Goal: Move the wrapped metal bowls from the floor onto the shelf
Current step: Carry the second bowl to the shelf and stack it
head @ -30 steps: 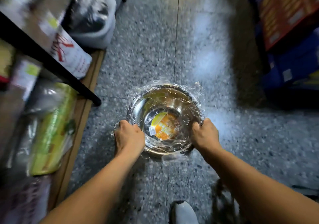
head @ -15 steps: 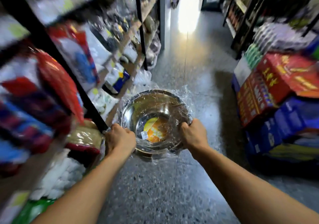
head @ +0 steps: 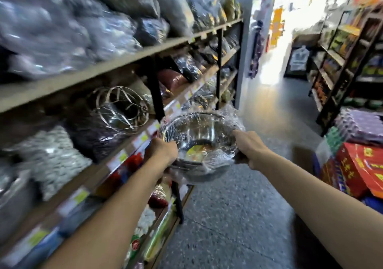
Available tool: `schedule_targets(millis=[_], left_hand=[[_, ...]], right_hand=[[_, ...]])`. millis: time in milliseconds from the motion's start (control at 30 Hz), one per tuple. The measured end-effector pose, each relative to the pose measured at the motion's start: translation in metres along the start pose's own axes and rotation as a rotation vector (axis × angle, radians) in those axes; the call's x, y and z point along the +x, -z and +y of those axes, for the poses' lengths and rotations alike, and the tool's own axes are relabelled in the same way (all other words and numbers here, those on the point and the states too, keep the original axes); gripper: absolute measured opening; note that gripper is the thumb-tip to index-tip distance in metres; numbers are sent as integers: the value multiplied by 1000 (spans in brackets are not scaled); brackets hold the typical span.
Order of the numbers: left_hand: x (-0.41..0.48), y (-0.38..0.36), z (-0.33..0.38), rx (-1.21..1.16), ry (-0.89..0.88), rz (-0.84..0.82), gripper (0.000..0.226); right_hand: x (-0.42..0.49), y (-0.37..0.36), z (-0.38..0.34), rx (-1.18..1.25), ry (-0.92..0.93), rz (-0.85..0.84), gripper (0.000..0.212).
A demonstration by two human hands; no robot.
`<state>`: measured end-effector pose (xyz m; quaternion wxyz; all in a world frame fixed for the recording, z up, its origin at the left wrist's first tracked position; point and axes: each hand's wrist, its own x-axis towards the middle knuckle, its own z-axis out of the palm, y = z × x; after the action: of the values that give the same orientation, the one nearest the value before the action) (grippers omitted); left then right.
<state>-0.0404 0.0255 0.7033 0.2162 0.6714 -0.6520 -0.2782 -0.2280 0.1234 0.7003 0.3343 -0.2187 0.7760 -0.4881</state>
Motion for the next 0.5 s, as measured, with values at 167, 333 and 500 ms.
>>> schedule_targets(millis=[167, 333, 500], left_hand=[[-8, 70, -10, -130, 18, 33, 50], [-13, 139, -54, -159, 130, 238, 43], [-35, 197, -106, -222, 225, 346, 37]], right_hand=[[-25, -26, -55, 32, 70, -132, 17], [-54, -89, -92, 25, 185, -292, 21], [-92, -159, -115, 45, 257, -472, 18]])
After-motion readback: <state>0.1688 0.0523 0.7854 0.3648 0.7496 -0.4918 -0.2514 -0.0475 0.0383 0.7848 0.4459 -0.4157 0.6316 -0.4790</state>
